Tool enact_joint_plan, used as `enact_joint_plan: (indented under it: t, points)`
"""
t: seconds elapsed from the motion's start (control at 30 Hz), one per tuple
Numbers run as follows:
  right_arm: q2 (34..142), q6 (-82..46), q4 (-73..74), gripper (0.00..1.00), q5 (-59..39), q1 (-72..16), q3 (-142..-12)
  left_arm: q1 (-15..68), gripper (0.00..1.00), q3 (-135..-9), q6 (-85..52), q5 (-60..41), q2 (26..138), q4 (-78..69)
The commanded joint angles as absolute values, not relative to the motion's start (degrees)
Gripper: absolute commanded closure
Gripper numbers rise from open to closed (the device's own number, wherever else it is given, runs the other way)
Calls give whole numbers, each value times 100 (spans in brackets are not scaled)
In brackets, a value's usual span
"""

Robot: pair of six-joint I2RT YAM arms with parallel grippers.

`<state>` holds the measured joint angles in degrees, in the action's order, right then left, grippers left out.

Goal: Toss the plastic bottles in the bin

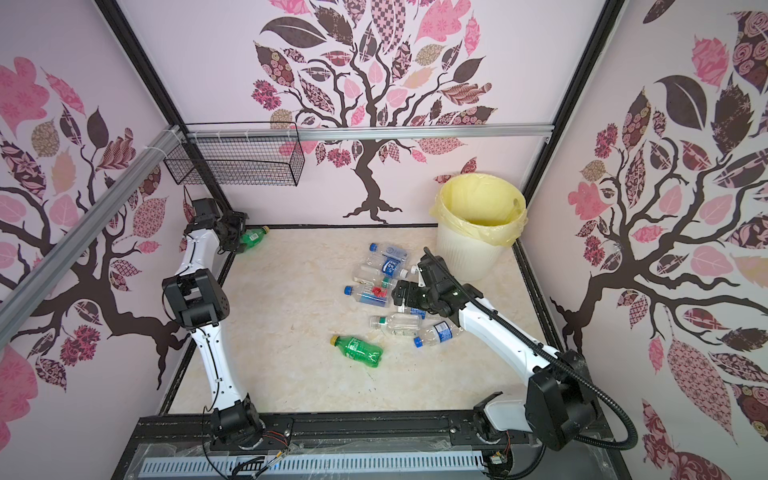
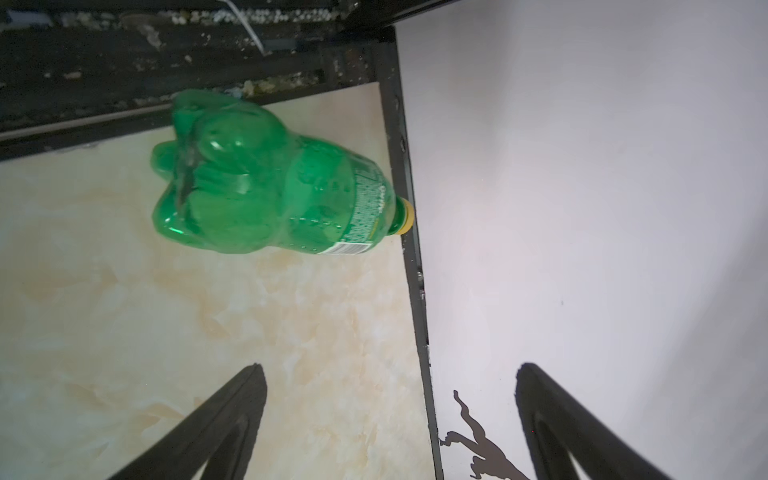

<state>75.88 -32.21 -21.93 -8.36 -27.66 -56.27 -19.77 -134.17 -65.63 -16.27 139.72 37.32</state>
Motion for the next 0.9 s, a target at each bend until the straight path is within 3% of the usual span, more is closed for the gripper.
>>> enact_joint_plan:
  t: [0.0,0.5,0.87]
  points:
    - [7255,-3235,-2325,0,-802,-2742,-5634,-2012,3,-13830,-6300,-1539,14137,3666]
    - [7380,-3160,-2435,0,-800,-2739,-5777,-1987,3,-13883,-7608,-1289,14496,3348]
    - [7593,-3107,-2373,0,-837,-2740,-5935,-1676,7,-14298,-9557,-967,14502,4472]
